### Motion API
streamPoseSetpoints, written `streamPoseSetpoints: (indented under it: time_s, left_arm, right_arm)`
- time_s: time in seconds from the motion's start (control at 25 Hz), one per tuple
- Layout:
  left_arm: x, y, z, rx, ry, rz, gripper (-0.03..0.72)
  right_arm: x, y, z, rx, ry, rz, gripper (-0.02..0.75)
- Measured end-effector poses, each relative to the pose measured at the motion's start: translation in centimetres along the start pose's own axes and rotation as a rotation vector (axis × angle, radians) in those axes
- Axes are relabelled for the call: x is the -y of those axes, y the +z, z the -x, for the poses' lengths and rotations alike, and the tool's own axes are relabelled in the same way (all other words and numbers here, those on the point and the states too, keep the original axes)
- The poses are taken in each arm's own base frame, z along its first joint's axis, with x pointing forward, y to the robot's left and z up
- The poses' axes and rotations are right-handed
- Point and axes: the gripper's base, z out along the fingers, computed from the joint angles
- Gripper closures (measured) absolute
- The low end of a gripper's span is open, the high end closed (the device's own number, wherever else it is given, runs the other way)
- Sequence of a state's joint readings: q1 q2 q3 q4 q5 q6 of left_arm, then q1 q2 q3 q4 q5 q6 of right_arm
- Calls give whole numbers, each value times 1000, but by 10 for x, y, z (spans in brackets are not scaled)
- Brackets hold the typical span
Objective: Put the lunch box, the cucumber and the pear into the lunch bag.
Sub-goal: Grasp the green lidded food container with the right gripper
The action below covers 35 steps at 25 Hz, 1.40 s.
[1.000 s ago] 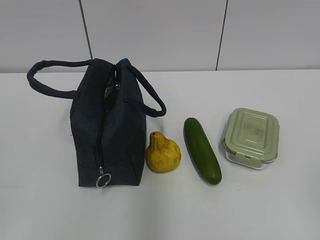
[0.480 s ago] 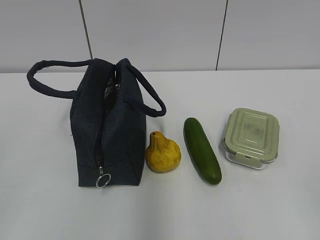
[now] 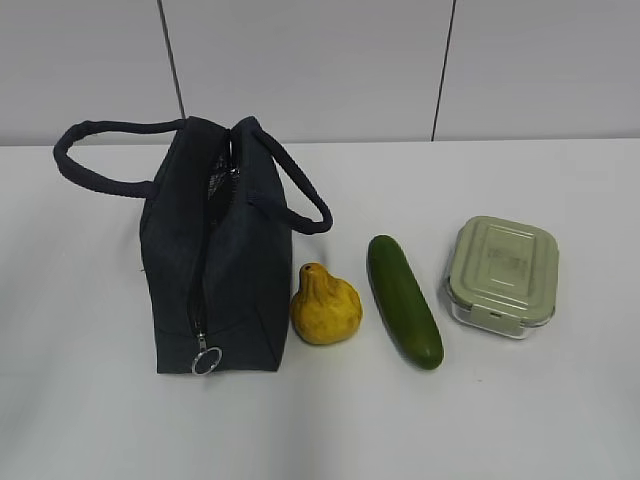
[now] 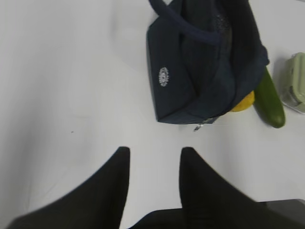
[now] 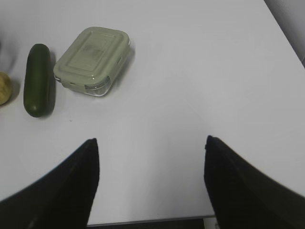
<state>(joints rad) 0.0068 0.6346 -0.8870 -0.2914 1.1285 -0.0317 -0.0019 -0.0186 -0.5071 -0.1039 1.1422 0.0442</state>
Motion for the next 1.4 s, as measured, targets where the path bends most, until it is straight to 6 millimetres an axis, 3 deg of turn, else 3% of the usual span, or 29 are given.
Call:
streamPoseSetpoints:
  time_s: [0.28, 0.56, 0.84, 1.04, 1.24, 1.4]
  left_arm:
    - [13, 48, 56, -162, -20, -108, 281]
    - [36, 104, 109, -248, 34, -161, 267]
    - [60, 164, 147, -296, 71, -197, 267]
    - [58, 210, 152, -372, 62, -177, 267]
    - [48, 251, 139, -495, 58, -129, 267]
    - [44, 271, 131, -550, 39, -122, 267]
  right_arm:
    - [0, 0, 0, 0, 0, 0, 227]
    - [0, 0, 0, 0, 0, 0, 227]
    - [0, 0, 0, 0, 0, 0, 227]
    - [0, 0, 0, 0, 0, 0, 227]
    - [0, 0, 0, 0, 0, 0, 227]
    - [0, 0, 0, 0, 0, 0, 227]
